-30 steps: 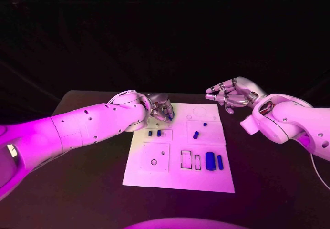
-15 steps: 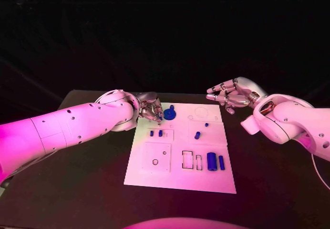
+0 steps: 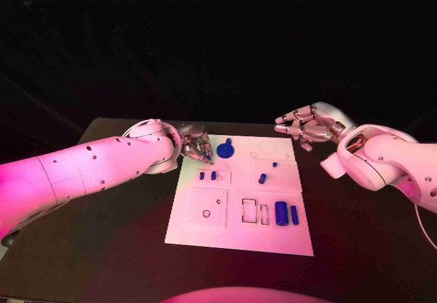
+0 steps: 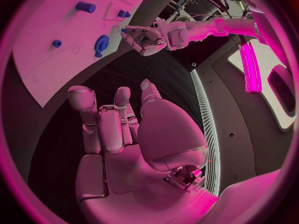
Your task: Assemble the parts on the task board
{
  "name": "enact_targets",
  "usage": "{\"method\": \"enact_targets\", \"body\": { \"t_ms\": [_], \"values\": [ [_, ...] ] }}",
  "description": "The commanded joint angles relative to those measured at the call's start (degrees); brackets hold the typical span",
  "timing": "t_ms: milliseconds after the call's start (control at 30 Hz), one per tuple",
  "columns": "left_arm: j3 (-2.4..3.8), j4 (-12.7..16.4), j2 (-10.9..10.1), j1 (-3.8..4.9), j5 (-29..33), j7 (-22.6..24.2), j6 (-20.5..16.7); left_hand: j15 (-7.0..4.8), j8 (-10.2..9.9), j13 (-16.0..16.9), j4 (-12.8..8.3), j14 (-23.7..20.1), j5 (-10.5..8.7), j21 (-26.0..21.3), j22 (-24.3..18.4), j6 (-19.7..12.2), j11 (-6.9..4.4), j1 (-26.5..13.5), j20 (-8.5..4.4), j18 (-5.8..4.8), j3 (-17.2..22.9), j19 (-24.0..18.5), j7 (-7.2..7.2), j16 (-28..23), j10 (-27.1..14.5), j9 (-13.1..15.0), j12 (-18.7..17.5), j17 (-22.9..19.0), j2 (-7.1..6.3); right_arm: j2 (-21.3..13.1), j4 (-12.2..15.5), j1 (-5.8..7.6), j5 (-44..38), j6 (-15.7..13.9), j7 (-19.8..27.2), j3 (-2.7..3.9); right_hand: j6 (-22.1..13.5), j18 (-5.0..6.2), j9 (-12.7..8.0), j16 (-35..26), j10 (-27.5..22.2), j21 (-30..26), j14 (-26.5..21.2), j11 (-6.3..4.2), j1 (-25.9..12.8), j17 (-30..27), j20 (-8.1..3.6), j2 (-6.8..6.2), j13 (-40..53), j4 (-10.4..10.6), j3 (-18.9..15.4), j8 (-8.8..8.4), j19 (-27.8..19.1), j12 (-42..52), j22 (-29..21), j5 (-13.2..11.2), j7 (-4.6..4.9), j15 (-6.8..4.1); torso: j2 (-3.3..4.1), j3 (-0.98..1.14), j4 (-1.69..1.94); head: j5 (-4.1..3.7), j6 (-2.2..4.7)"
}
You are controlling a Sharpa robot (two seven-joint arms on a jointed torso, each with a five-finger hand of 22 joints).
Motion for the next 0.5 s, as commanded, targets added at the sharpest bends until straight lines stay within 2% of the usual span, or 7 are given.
{"method": "enact_targets", "body": {
  "t_ms": [33, 300, 500],
  "values": [
    [0.00, -0.1, 0.3, -0.22, -0.7, 0.0, 1.5, -0.11, -0.4, 0.0, 0.0, 1.1, 0.18, -0.1, 2.1, 0.1, 0.32, -0.7, -0.13, -0.85, 0.3, -0.2, 0.16, 0.0, 0.2, 0.1, -0.3, 0.0, -0.14, 0.1, 0.0, -0.04, -0.5, 1.0, 0.3, 0.00, 0.3, 0.38, 0.1, -0.4, -0.1, -0.2, 0.2, -0.27, 0.1, -0.1, -0.06, 0.33, 0.0, 0.2, -0.2, 0.32, -0.1, 0.2, -0.1, -0.1, 0.04, -0.29, 0.03, 0.01, 0.01, -0.05, -0.11],
    [-0.01, -0.5, 0.8, -0.87, -0.8, 0.1, 2.2, -0.11, -0.4, 0.0, 0.0, 1.1, 0.17, -0.2, 2.1, 0.2, 0.32, -0.8, -0.13, -0.84, 0.3, -0.2, 0.15, 0.0, 0.2, 0.1, -0.4, -0.1, -0.17, 0.1, 0.0, -0.06, -0.5, 1.0, 0.2, 0.00, 0.2, 0.37, 0.1, -0.3, -0.1, -0.2, 0.3, -0.27, 0.2, 0.0, -0.07, 0.28, -0.1, 0.2, -0.3, 0.32, -0.1, 0.3, -0.1, -0.2, 0.04, -0.30, 0.03, 0.10, -0.04, -0.11, -0.21],
    [-0.01, -1.1, 1.3, -1.09, -0.9, 0.1, 2.4, -0.11, -0.4, 0.0, 0.0, 1.1, 0.17, -0.2, 2.1, 0.2, 0.32, -0.8, -0.13, -0.84, 0.3, -0.2, 0.15, 0.0, 0.2, 0.1, -0.4, -0.1, -0.17, 0.1, 0.1, -0.06, -0.5, 1.0, 0.2, 0.00, 0.2, 0.37, 0.1, -0.3, -0.1, -0.2, 0.3, -0.27, 0.2, 0.0, -0.07, 0.28, -0.1, 0.2, -0.3, 0.32, -0.1, 0.3, -0.1, -0.2, 0.04, -0.30, 0.00, 0.05, 0.02, -0.11, -0.29]
  ]
}}
